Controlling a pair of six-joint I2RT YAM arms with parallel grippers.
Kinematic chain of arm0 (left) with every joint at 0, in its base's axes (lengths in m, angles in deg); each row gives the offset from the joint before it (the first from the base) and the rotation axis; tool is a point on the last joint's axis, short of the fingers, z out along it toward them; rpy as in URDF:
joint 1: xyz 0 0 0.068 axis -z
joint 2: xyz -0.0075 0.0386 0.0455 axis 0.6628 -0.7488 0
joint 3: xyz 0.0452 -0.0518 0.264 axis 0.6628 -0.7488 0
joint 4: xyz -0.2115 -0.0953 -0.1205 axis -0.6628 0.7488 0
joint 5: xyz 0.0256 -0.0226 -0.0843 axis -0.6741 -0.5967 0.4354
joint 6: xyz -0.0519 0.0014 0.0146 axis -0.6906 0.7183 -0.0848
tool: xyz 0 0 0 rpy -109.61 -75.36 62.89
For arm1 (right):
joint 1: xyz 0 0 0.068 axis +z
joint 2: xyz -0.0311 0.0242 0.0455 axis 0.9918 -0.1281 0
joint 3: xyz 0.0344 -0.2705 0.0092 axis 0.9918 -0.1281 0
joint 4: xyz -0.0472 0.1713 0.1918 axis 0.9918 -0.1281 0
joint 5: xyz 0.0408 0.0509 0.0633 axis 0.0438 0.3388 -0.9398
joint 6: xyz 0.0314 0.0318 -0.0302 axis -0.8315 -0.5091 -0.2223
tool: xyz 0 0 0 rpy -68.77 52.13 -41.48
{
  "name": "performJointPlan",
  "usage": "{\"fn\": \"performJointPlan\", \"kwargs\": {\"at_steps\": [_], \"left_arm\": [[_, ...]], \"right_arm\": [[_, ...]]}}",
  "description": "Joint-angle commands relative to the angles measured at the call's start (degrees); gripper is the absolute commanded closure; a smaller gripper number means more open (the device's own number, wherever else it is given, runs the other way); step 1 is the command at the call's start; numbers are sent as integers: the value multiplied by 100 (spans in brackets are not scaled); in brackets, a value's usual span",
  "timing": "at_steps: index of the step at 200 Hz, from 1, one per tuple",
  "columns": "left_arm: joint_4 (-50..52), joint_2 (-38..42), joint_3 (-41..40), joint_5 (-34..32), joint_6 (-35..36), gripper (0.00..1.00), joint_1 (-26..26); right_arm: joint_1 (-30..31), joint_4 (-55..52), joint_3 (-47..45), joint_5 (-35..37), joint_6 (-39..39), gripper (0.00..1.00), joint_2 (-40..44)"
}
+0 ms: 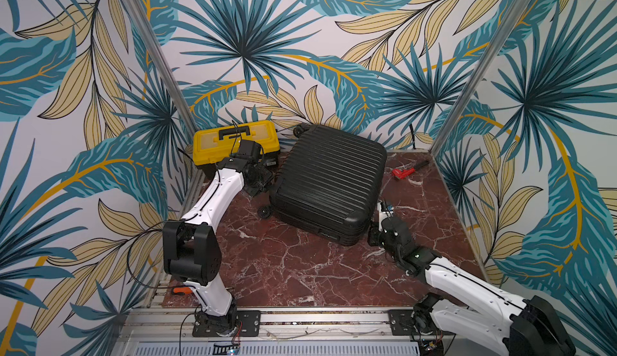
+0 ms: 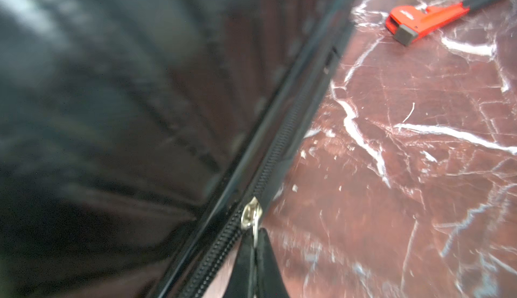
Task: Open the suitcase zippers
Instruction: Unzip the zipper on the suitcase.
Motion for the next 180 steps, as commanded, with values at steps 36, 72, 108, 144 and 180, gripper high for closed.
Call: {"fn": "performJointPlan", "kwargs": {"at_steps": [36,72,108,144,180], "left_arm": [[109,-262,477,-183,1481,38,-16],[118,-781,1370,-26,1714,28,157],[127,-1439,2209,9,1887,15,325],[166,-1698,2945,-504,2202,1,472],[455,-762,2640,-2195,2538,1,770]], "right_arm": [[-976,948,634,-1331,-50,100,-499],[-804,864,-50,-1818,-32,100,311],[-71,318,-447,-1957,105,100,1139],[1113,109,-437,-1932,11,100,1148],[1615,19,-383,-1471,-397,100,1051]]}}
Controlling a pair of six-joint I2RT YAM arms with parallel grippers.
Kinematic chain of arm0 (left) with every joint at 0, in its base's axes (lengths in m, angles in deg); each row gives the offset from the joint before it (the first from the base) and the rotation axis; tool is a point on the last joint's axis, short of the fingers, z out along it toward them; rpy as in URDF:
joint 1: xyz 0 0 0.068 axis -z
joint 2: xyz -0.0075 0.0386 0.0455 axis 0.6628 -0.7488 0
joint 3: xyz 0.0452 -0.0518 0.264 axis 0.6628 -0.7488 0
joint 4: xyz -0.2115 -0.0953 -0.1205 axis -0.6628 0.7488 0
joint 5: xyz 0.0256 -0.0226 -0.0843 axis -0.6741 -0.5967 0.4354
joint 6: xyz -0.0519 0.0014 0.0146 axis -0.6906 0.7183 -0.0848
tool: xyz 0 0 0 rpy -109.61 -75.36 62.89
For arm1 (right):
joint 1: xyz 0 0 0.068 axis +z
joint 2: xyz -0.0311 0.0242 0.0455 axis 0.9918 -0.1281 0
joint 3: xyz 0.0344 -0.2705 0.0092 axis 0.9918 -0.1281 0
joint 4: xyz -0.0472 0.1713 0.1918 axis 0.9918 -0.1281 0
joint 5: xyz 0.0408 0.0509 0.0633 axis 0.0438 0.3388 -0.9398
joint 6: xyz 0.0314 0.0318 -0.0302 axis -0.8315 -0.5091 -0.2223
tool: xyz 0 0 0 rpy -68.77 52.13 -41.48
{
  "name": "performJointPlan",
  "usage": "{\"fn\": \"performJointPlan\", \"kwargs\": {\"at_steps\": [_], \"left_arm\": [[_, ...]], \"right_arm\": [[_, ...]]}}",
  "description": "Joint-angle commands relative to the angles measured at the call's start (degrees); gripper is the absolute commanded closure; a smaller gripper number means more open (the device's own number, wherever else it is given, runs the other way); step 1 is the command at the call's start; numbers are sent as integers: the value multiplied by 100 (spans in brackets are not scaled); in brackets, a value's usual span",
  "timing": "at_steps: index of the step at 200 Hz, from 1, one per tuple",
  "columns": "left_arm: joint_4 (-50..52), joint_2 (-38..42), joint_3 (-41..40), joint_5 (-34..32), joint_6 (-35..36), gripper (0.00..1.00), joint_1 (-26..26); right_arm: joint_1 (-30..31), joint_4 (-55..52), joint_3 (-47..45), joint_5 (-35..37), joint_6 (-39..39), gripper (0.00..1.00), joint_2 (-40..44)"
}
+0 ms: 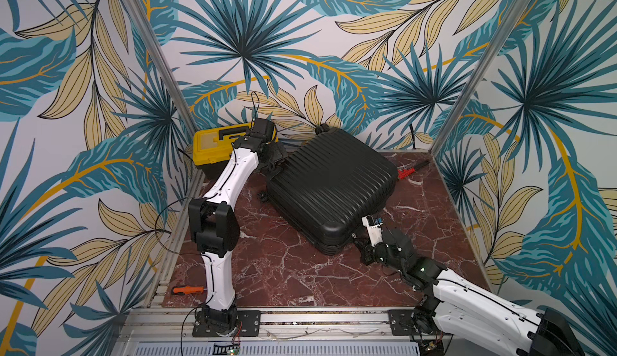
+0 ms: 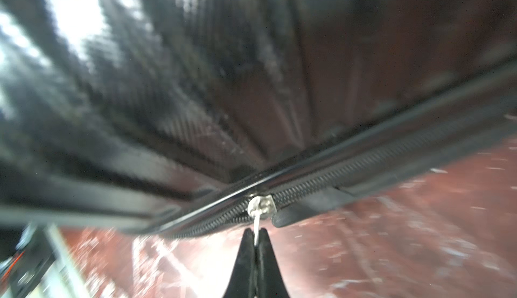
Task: Open the suitcase zippers
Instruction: Unzip the zipper on the suitcase.
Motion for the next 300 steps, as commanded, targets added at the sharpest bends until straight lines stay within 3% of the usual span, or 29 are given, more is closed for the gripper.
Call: {"fn": "performJointPlan", "kwargs": {"at_steps": [1,21,78,99,134,157,203,265,300], "left_arm": [[195,910,-128,-1122,267,1,329],[185,1857,-1109,-1345,-109,1,361],[185,4443,-4226,-305,-1442,2,585],[-83,4818,-5195,528,-1975,8,795],[-1617,5029,-6485,1076,-2568,24,1249],[-2316,4979,-6858,1319,-2790,35,1476],[-3497,4722,-7288,1798,-3111,37,1837],[-4154,4445,-7043,2074,-3090,29,2025],[-4239,4413,-6874,2016,-3023,19,2187]], "right_arm": [[226,333,82,120,-287,100,30],[330,447,93,211,-335,100,25],[412,332,96,651,-405,100,55],[416,361,26,596,-428,100,186],[416,470,10,174,-558,100,103],[416,517,16,107,-660,100,135],[694,538,87,-12,-668,100,-34],[1188,936,67,-371,-675,100,-672],[1404,1271,123,-642,-704,100,-1172]]}}
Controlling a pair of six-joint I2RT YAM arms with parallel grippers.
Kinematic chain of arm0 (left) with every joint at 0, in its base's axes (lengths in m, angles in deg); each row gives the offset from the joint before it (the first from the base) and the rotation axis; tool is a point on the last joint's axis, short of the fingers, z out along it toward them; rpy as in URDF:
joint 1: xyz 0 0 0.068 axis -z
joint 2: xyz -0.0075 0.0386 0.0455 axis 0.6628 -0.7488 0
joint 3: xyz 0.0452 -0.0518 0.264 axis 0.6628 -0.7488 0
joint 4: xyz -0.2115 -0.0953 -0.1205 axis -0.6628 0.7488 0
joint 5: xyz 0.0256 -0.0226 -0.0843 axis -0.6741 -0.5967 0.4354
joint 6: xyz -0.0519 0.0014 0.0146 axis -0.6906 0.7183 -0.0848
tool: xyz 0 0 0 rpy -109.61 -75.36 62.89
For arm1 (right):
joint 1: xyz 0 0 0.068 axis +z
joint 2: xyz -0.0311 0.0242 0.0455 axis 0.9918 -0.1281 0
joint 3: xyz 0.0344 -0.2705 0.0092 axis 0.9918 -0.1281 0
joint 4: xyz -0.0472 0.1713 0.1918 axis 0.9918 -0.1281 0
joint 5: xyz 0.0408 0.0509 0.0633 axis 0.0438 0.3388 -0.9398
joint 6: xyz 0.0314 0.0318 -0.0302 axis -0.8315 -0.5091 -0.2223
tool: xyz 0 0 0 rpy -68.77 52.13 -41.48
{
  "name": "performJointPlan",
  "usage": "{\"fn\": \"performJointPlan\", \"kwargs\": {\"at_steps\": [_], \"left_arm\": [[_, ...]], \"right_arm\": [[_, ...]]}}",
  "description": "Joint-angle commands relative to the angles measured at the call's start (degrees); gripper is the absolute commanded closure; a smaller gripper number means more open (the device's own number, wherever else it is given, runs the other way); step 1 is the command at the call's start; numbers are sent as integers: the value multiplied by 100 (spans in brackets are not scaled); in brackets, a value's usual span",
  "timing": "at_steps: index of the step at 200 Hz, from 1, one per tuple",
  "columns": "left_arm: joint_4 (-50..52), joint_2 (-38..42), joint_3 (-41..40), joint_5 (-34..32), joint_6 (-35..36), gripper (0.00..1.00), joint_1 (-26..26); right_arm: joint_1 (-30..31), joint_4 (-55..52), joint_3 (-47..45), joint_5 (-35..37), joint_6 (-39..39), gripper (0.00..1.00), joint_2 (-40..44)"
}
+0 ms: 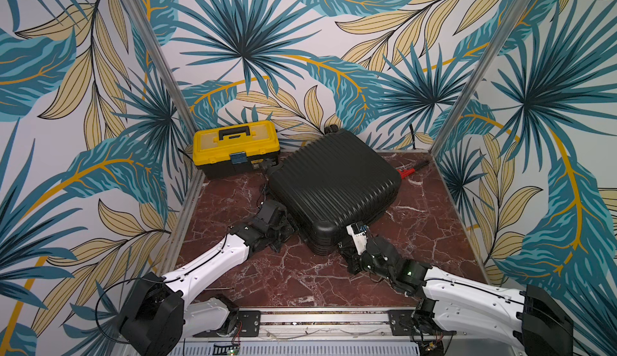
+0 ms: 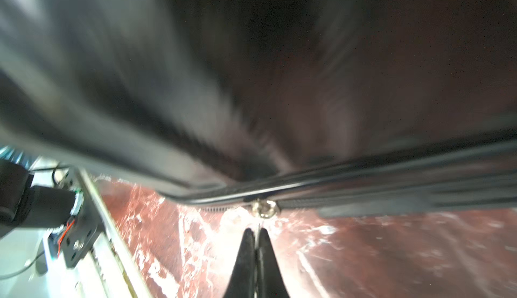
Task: Open the suitcase zippers
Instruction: Unzip the zipper on the suitcase.
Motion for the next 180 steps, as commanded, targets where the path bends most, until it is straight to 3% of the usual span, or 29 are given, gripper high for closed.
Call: {"fn": "performJointPlan", "kwargs": {"at_steps": [1,38,75,110,126,149,180], "left_arm": [[-1217,-39,400,546,118,19,257],[-1464,-61,303,521,34,13,317],[-1796,-292,276,610,-44,1,331],[-1809,-356,418,520,78,0,371],[-1803,-612,345,505,37,6,367],[-1787,-1119,175,535,-60,22,371],[-1213,-1565,227,309,113,35,362]], "right_arm": [[248,573,81,-809,-13,100,-287],[354,671,165,-955,30,100,-457],[369,677,156,-1062,83,100,-478],[375,742,178,-1215,40,100,-649],[378,753,207,-1265,45,100,-677],[394,565,296,-1200,81,100,-601],[388,75,323,-726,213,100,-211]]}}
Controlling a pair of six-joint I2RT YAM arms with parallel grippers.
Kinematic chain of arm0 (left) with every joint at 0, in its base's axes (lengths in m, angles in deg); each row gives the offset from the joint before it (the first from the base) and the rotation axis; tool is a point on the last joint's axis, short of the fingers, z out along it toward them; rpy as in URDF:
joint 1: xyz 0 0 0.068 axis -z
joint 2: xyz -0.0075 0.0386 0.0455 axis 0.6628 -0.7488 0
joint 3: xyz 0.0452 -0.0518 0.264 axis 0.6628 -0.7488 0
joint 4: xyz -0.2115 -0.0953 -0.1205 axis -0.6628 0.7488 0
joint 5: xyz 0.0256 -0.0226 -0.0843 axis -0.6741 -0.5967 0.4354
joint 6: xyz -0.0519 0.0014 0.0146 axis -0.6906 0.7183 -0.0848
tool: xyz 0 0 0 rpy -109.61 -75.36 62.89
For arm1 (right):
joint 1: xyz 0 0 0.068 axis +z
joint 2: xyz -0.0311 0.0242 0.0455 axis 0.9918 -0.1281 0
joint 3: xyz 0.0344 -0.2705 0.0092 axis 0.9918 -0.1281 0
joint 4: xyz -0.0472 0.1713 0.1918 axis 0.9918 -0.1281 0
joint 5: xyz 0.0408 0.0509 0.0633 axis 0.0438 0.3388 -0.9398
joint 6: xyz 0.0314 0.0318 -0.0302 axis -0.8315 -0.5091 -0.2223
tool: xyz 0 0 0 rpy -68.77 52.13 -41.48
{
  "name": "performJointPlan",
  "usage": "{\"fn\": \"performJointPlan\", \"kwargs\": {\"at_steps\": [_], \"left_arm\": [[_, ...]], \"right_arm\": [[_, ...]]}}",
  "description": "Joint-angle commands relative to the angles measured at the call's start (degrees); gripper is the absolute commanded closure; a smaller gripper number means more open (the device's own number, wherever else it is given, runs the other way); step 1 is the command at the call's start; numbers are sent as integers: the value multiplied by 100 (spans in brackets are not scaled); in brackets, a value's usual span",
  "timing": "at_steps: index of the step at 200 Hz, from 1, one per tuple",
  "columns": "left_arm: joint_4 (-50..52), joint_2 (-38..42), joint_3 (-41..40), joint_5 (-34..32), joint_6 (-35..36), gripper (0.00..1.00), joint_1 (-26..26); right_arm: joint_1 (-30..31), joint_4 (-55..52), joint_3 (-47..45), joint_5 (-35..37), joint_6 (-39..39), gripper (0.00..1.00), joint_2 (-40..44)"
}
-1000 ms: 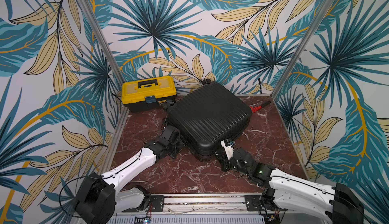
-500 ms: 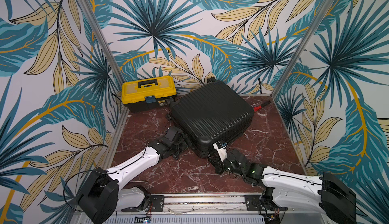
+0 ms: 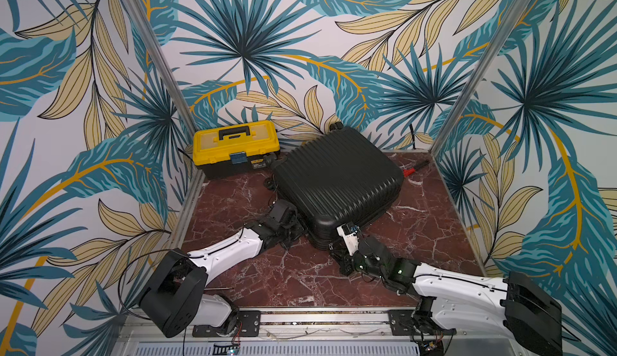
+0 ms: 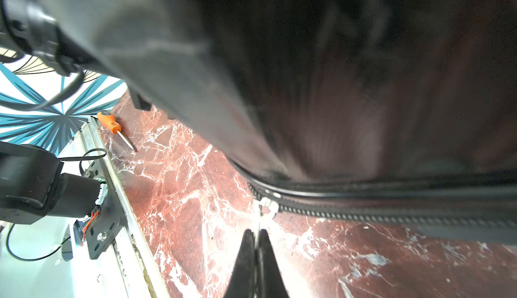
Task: Open the suitcase zippers
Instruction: Unzip the zipper on the suitcase.
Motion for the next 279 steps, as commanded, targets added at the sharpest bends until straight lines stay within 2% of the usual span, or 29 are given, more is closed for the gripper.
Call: {"fn": "performJointPlan", "kwargs": {"at_steps": [1,44,85,126,166,196,230,240,269,279], "left_arm": [[-150,-472,148,115,258,35,170],[1116,-378,749,-446,917,49,72],[1635,-581,1057,-368,1435,67,-168],[1825,-626,1060,-354,1744,71,-321],[2119,-600,1152,-367,2100,71,-580],[2351,-529,1218,-393,2281,71,-867],[2495,-381,1265,-411,2475,71,-1226],[2530,-406,1308,-422,2543,71,-1302],[2574,-582,1495,-378,2666,70,-1630],[2580,-651,1630,-357,2680,63,-1805]], "right_arm": [[228,-481,176,-581,244,100,279],[211,-1900,185,1290,532,100,1202],[95,-2335,187,2203,646,100,1486],[-135,-2641,169,2607,718,100,1685],[-837,-2689,159,2497,895,100,2124],[-1940,-2601,174,2394,803,100,2039],[-2802,-2532,317,3088,461,100,1905],[-3097,-2153,292,3150,388,100,1847],[-3659,-1450,186,2722,347,100,1519],[-3667,-1230,170,2248,560,100,1453]]}}
